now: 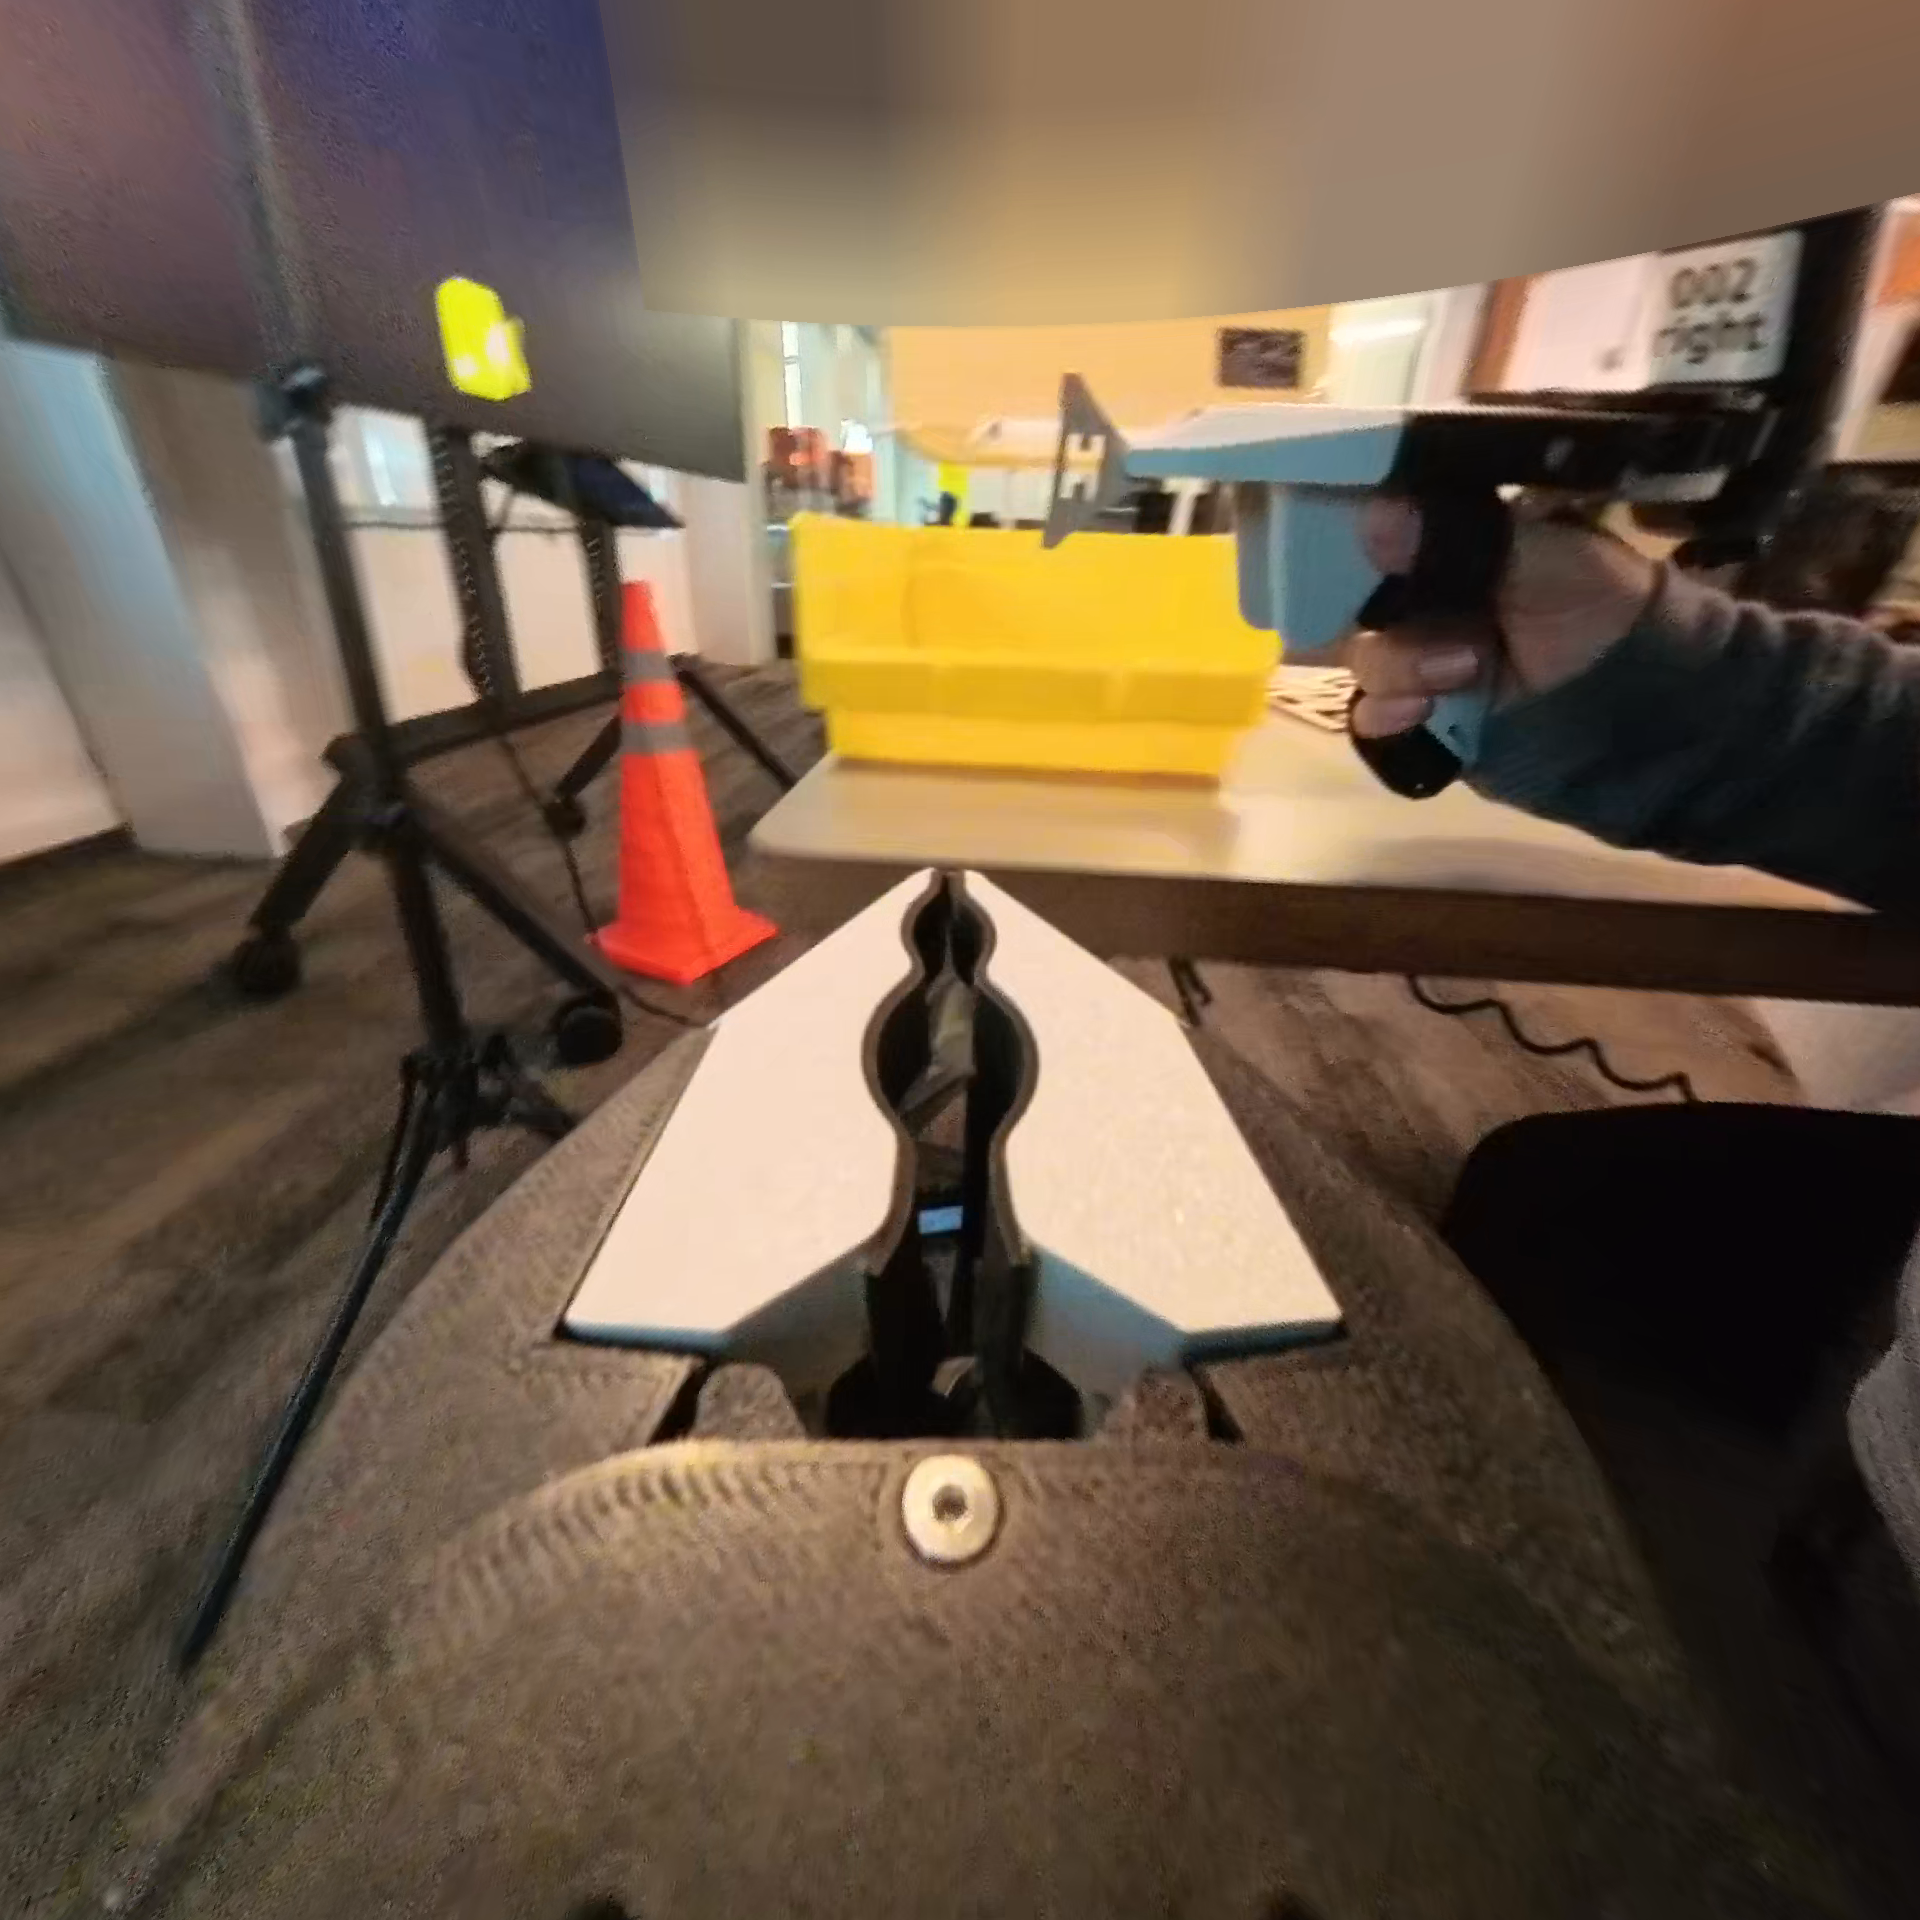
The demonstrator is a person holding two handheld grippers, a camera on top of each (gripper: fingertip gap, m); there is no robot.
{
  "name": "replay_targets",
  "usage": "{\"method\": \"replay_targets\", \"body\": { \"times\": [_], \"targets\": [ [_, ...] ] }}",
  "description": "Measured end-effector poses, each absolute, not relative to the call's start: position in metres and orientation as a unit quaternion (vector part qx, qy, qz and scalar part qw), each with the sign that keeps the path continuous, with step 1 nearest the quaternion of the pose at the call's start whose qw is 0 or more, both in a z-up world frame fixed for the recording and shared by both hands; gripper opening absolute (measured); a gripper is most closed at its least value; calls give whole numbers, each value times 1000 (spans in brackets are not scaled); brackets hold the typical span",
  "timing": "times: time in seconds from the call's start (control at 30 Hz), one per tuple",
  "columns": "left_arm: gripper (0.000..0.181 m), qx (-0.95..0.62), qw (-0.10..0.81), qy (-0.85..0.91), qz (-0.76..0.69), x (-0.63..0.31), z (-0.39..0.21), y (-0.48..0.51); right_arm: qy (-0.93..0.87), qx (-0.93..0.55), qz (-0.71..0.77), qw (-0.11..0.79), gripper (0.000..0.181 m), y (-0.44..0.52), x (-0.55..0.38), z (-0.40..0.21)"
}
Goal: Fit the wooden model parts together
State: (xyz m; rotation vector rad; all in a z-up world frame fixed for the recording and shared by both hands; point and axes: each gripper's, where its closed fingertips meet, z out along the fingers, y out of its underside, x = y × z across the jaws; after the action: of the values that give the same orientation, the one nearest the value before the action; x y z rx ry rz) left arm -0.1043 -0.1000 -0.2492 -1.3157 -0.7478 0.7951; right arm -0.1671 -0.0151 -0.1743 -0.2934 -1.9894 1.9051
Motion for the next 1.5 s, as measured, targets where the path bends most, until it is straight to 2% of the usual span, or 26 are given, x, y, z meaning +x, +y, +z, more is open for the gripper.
{"method": "replay_targets", "body": {
  "times": [0.1, 0.17, 0.57, 0.8, 0.9, 1.0, 1.1, 1.27, 1.43, 1.5],
  "targets": [
    [0, -601, 690, -260, 308, -107, -214, -57, -671, -149, 712, 144, 1, 6, -155, -144],
    [0, -604, 718, -209, 276, -103, -192, -29, -649, -169, 727, 148, 1, 32, -146, -129],
    [0, -629, 755, 26, 183, -53, -152, 168, -560, -285, 677, 382, 1, 248, -64, -116],
    [0, -614, 762, 148, 144, -38, -137, 293, -524, -364, 548, 542, 0, 396, 6, -121],
    [0, -605, 762, 206, 100, -27, -133, 345, -509, -401, 492, 581, 0, 447, 41, -131],
    [0, -601, 742, 266, 131, -26, -143, 394, -508, -416, 448, 607, 1, 485, 65, -144],
    [0, -580, 738, 286, 190, -38, -155, 429, -537, -388, 420, 620, 0, 505, 65, -154],
    [0, -602, 739, 258, 161, -50, -181, 448, -602, -300, 420, 609, 0, 501, 33, -167],
    [0, -604, 738, 238, 183, -59, -179, 448, -635, -278, 509, 510, 0, 484, 1, -183],
    [0, -604, 737, 240, 187, -59, -180, 449, -645, -265, 514, 500, 1, 483, -11, -185]
  ]
}}
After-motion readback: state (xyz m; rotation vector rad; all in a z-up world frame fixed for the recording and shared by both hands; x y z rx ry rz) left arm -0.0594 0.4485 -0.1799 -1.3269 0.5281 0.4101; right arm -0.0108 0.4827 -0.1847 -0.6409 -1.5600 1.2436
